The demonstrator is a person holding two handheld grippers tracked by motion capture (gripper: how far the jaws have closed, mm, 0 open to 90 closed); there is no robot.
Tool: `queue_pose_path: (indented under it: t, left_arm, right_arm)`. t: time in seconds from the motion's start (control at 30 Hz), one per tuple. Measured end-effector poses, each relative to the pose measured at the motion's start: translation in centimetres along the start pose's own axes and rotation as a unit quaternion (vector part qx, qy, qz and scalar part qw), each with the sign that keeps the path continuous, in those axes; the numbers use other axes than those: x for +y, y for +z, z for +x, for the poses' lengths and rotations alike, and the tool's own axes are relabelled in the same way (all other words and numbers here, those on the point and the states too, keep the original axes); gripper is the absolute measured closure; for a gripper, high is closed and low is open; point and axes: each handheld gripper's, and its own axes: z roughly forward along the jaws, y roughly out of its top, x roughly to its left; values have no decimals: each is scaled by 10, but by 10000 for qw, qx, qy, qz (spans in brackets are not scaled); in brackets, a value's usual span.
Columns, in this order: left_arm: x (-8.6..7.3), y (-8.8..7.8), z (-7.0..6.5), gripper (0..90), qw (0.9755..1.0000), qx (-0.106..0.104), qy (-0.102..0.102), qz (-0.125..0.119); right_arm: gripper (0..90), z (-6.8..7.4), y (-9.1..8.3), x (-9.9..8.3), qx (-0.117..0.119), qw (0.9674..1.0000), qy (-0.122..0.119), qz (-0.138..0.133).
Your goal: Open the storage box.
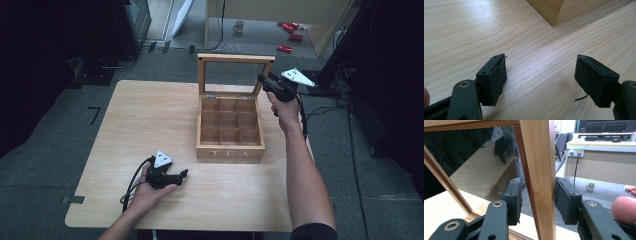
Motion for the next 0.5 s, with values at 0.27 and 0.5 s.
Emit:
queue_pose_path:
  t: [0.27, 0.5]
  left_arm:
    - [0, 0, 0, 261, 10000, -5, 7, 1]
    - [-1, 0, -2, 259, 9999, 93, 55, 11]
  right_arm:
    - [594, 1, 9, 3, -204, 9998, 11, 40]
    - [615, -2, 20, 8, -354, 9993, 61, 122]
